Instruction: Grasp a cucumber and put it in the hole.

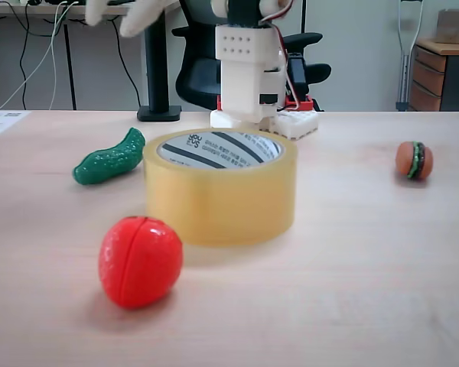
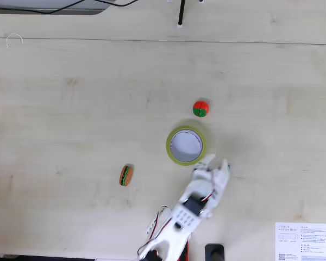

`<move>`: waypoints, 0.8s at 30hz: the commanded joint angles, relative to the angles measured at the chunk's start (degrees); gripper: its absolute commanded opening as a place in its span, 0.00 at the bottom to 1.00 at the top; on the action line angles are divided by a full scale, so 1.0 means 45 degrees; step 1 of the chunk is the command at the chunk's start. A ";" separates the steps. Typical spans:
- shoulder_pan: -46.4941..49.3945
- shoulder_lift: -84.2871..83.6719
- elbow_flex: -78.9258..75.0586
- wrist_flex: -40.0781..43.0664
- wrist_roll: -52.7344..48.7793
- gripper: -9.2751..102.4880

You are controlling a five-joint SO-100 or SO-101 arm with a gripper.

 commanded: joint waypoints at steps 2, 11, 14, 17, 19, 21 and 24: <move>0.1152 -0.1641 -0.1855 -0.0605 -0.2637 0.26; 0.2070 -0.2852 -0.1816 -0.0625 -0.4082 0.39; 0.2285 -0.3105 -0.1563 -0.0605 -0.4043 0.41; 0.2617 -0.3301 -0.1094 -0.0586 -0.3926 0.43; 0.2813 -0.3398 -0.0742 -0.0586 -0.3672 0.43; 0.2910 -0.3457 -0.0410 -0.0566 -0.3320 0.43; 0.2910 -0.3730 -0.0117 -0.0234 -0.2500 0.43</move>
